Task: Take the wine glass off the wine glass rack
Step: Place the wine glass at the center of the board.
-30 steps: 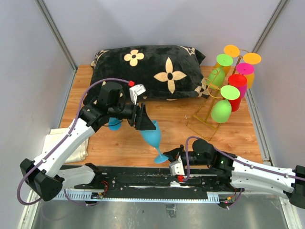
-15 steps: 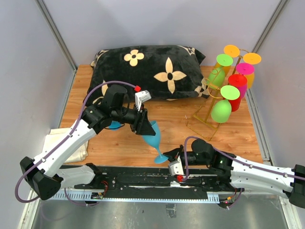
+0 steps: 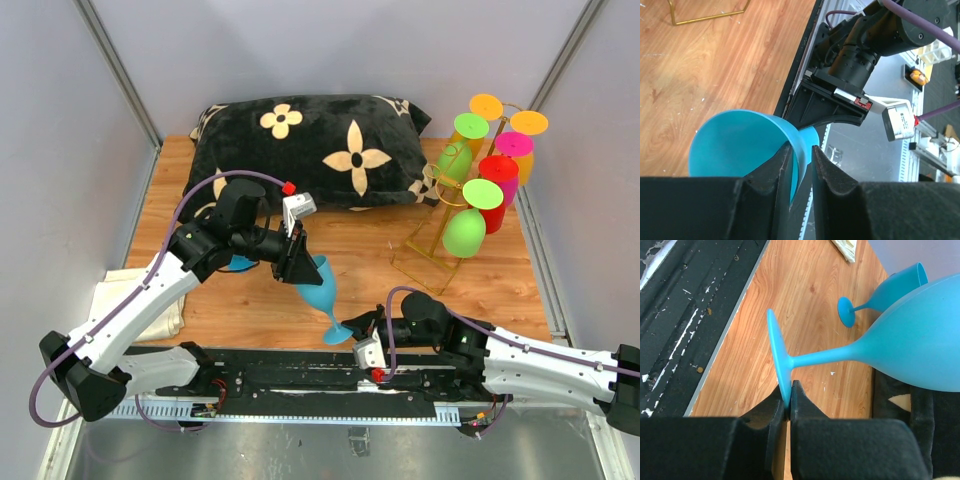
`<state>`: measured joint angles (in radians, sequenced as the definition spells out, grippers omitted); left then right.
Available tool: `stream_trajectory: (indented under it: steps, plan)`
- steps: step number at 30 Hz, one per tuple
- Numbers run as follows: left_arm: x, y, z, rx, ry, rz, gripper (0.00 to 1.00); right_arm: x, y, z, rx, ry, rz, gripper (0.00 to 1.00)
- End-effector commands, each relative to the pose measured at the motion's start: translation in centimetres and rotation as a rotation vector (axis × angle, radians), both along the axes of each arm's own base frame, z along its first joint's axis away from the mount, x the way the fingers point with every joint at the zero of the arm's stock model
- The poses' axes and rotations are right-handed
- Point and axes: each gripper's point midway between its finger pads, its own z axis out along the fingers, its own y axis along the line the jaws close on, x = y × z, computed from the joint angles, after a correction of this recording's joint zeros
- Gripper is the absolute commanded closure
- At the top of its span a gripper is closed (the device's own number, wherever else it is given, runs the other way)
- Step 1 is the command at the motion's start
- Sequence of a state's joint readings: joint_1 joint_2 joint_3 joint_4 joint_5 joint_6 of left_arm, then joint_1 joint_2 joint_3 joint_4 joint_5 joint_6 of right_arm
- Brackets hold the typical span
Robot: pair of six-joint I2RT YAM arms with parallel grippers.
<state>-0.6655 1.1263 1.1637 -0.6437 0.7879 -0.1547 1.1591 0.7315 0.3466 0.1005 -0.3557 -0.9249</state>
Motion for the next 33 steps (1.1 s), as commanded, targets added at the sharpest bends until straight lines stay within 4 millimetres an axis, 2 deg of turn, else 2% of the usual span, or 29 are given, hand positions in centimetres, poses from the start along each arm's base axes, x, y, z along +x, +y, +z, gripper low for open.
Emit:
stream_trajectory:
  steps: [1,7,13,20,26,31,33]
  plan:
    - [-2.2,0.0,1.5,-0.052,-0.03,-0.101,0.79,0.2,0.1,0.5,0.006,-0.005,-0.014,0.99]
    - [-2.3,0.1,1.4,-0.05,-0.036,-0.106,0.99,0.3,0.2,0.5,0.004,-0.004,-0.021,0.99]
    - [-2.1,0.4,2.0,-0.061,-0.077,-0.084,1.0,0.6,0.1,0.4,0.001,-0.01,-0.034,0.94]
    - [-1.6,0.5,3.7,-0.093,-0.152,-0.045,1.0,-0.2,-0.4,0.4,-0.004,0.007,-0.011,0.78]
    - [-0.7,0.7,4.0,-0.087,-0.186,0.006,1.0,-0.7,-0.8,2.4,0.08,-0.016,0.006,0.59]
    - [0.3,1.1,4.0,-0.06,-0.207,0.075,1.0,-0.4,-1.2,3.7,0.139,-0.047,-0.018,0.4]
    - [0.8,1.3,4.1,-0.051,-0.217,0.105,1.0,-0.2,-1.3,4.0,0.15,-0.052,-0.029,0.37]
